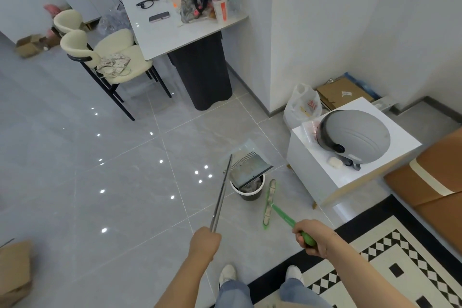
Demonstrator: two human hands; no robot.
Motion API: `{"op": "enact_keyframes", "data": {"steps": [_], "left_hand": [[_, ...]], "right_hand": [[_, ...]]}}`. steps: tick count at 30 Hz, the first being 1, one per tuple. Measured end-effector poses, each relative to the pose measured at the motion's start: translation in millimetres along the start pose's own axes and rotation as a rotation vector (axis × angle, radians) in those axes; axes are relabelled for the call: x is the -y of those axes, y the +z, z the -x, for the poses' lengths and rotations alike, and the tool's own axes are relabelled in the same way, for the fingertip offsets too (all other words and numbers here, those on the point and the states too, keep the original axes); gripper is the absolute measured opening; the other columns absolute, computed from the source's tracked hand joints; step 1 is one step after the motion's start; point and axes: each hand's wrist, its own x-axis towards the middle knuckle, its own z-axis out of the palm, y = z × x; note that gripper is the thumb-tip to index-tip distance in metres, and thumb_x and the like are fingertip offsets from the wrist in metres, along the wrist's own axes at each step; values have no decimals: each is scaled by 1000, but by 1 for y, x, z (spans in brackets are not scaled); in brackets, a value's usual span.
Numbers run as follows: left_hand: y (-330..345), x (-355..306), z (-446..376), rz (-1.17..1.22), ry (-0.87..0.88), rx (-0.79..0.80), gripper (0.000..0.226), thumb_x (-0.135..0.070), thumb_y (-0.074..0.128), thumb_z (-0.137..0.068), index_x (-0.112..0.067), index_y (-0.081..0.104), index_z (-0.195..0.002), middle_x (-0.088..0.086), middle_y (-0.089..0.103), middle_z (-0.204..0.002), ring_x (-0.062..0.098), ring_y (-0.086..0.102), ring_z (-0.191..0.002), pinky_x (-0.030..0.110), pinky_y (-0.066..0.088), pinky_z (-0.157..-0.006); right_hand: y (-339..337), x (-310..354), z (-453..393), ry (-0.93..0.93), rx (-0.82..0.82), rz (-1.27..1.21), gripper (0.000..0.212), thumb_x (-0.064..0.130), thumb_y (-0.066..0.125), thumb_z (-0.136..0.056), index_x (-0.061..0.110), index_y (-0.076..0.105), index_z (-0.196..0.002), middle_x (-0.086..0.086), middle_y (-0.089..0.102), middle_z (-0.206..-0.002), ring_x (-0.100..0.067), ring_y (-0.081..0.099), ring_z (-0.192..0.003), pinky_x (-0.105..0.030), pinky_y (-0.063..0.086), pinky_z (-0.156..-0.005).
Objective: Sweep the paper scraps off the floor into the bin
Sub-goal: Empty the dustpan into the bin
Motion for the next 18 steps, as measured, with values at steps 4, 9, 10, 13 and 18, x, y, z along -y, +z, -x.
{"op": "enact_keyframes", "data": {"steps": [4, 9, 10, 13, 18], "left_hand": [[-14, -15, 4, 317, -96, 11, 14, -6, 54, -89, -4, 50, -75, 6, 41, -58, 15, 37, -43, 13, 28, -37], [-54, -26, 14, 639, -178, 63, 19, -2, 51, -93, -5, 50, -75, -3, 32, -35, 5, 24, -19, 4, 19, -32], [-65, -27, 15, 699, -182, 82, 18, -3, 50, -94, -6, 50, -76, -5, 31, -32, 4, 24, -19, 4, 19, -31], [-97, -24, 17, 848, -171, 125, 25, -1, 47, -95, -7, 48, -72, -7, 34, -29, 1, 27, -19, 3, 21, -28], [-140, -13, 7, 979, -154, 136, 23, 4, 45, -93, -3, 50, -72, -4, 40, -30, 1, 32, -20, 4, 28, -28]], "right_hand": [[2, 4, 4, -9, -4, 11, 12, 2, 50, -89, 7, 46, -79, -5, 48, -51, -9, 42, -32, -13, 22, -34], [9, 12, 13, -8, -7, -47, 10, 1, 52, -89, 7, 48, -82, -5, 49, -52, -8, 45, -29, -12, 24, -32], [14, 14, 15, -11, -1, -102, 10, 1, 52, -89, 8, 47, -82, -5, 49, -52, -8, 45, -29, -12, 24, -31], [35, 21, 17, -10, 62, -425, 13, 1, 47, -91, 10, 42, -84, -5, 47, -43, -8, 46, -26, -11, 24, -27], [99, 39, 19, 37, 174, -734, 21, 2, 37, -95, 10, 40, -76, -4, 43, -34, -10, 44, -22, -9, 25, -25]]}}
